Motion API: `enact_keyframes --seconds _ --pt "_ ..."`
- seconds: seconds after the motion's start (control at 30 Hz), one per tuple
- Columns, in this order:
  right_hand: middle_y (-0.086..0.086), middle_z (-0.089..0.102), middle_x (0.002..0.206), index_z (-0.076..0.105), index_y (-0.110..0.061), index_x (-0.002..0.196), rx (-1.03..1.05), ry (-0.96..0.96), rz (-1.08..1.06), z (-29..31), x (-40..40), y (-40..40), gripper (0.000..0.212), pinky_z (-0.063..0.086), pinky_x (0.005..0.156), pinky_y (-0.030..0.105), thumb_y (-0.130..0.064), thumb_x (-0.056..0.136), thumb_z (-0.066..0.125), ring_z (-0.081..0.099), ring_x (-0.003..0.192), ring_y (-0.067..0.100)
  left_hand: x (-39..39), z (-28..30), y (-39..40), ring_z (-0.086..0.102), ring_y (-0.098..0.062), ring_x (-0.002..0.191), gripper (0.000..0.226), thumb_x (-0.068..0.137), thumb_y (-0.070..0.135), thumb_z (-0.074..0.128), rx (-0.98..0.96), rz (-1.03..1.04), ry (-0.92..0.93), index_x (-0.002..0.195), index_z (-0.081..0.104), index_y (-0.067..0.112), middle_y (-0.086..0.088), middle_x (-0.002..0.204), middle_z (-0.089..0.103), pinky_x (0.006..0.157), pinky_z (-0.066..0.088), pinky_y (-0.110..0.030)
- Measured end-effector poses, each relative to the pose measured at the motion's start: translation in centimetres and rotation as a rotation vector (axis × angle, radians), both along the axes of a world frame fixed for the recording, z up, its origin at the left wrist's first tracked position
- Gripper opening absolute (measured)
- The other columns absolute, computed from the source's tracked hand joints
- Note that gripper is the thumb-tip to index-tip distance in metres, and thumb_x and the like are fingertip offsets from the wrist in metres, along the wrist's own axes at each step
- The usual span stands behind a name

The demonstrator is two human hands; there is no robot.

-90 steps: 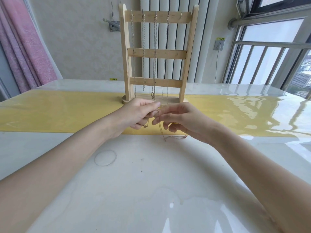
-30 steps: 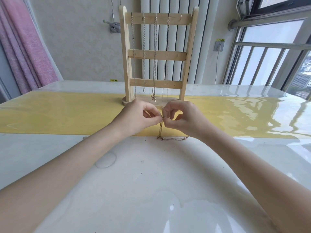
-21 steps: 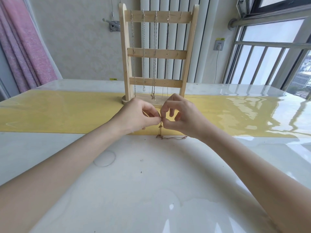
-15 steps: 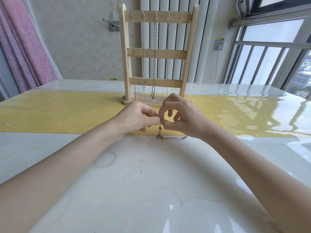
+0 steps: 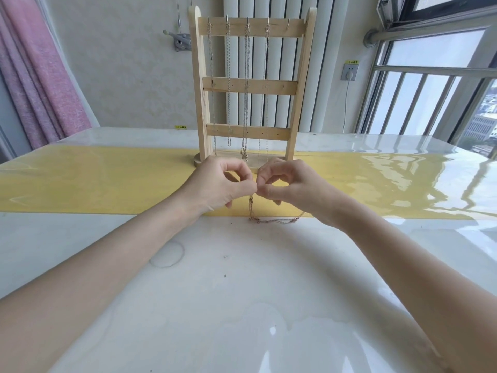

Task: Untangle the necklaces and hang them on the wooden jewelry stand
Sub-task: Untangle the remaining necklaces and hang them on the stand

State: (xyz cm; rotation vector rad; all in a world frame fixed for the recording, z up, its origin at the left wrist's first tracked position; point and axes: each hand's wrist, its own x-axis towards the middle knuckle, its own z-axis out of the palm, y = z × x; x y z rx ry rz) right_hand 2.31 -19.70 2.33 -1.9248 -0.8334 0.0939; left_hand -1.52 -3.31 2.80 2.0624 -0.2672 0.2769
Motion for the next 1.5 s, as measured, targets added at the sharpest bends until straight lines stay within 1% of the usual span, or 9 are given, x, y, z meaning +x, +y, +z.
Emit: enact_keyframes --seconds 0.17,0.37,0.57,0.77,0.87,1.0,1.13,1.3,1.5 --pt "-0.006 0.052 0.069 0.058 -0.013 0.071 0.101 0.103 0.03 0.1 0.3 -0.5 0.013 0.039 0.066 0.028 -0.008 0.083 0.058 0.045 0.065 0.014 0.3 0.4 0.4 0.038 -0.005 0.039 0.015 0.07 0.014 0.065 -0.147 -0.014 -0.065 0.061 0.053 0.016 0.014 0.045 0.046 0.043 0.035 -0.015" --pt "0.0 0.054 0.072 0.051 -0.01 0.071 0.389 0.323 0.066 0.0 0.2 0.0 0.025 0.04 0.059 0.021 0.005 0.091 0.047 0.048 0.068 0.011 0.4 -0.5 -0.1 0.044 -0.007 0.056 0.009 0.066 0.019 0.057 -0.34 -0.057 0.091 0.06 0.051 0.017 0.004 0.061 0.048 0.043 0.038 -0.018" --pt "0.003 0.055 0.062 0.045 -0.01 0.065 0.588 0.415 0.011 -0.5 0.1 0.9 0.032 0.039 0.06 0.021 0.013 0.088 0.048 0.055 0.065 0.012 0.4 -0.9 -1.1 0.046 -0.005 0.048 0.032 0.079 0.006 0.055 -0.531 -0.068 0.263 0.055 0.043 0.021 -0.006 0.083 0.049 0.04 0.036 -0.015" --pt "0.004 0.056 0.065 0.052 -0.008 0.078 0.579 0.419 -0.014 -0.6 0.0 0.9 0.021 0.042 0.057 0.019 0.011 0.085 0.058 0.049 0.075 0.023 0.4 0.0 -1.6 0.032 -0.004 0.037 0.029 0.085 0.0 0.043 -0.832 0.018 0.337 0.061 0.04 0.016 0.0 0.062 0.049 0.034 0.025 -0.013" --pt "0.005 0.055 0.066 0.052 -0.008 0.082 0.516 0.376 0.002 -0.7 -0.2 1.1 0.021 0.041 0.055 0.02 0.012 0.084 0.059 0.045 0.06 0.018 0.4 0.1 -1.7 0.029 -0.003 0.035 0.028 0.084 0.001 0.045 -0.81 0.074 0.321 0.06 0.042 0.015 0.002 0.054 0.047 0.033 0.023 -0.012" --pt "0.001 0.061 0.065 0.054 -0.008 0.082 0.454 0.348 0.014 -0.5 -0.5 1.2 0.02 0.04 0.056 0.021 0.011 0.084 0.059 0.051 0.06 0.013 0.5 -0.3 -1.6 0.029 -0.004 0.037 0.03 0.085 0.001 0.048 -0.683 0.107 0.294 0.059 0.042 0.014 0.001 0.057 0.046 0.035 0.027 -0.014" --pt "0.0 0.059 0.065 0.057 -0.009 0.079 0.39 0.275 -0.062 -0.1 -0.2 0.6 0.02 0.041 0.057 0.022 0.01 0.084 0.062 0.053 0.063 0.014 0.4 -0.6 -0.3 0.05 -0.004 0.052 0.016 0.087 0.005 0.058 -0.379 0.066 0.284 0.072 0.058 0.011 -0.001 0.072 0.06 0.045 0.043 -0.015" --pt "0.002 0.057 0.063 0.057 -0.009 0.079 0.392 0.256 -0.083 0.0 0.0 0.5 0.02 0.04 0.054 0.021 0.01 0.083 0.062 0.052 0.059 0.014 0.2 -0.4 0.6 0.062 -0.001 0.065 0.008 0.081 0.01 0.071 -0.21 0.007 0.228 0.088 0.07 0.01 0.003 0.076 0.07 0.058 0.05 -0.013" --pt "0.003 0.054 0.065 0.058 -0.006 0.082 0.403 0.267 -0.067 0.0 0.0 0.5 0.017 0.04 0.055 0.022 0.01 0.084 0.062 0.052 0.059 0.013 0.3 -0.6 0.1 0.061 0.001 0.061 0.008 0.076 0.009 0.074 -0.158 -0.004 0.14 0.077 0.07 0.016 0.008 0.067 0.07 0.056 0.048 -0.012"
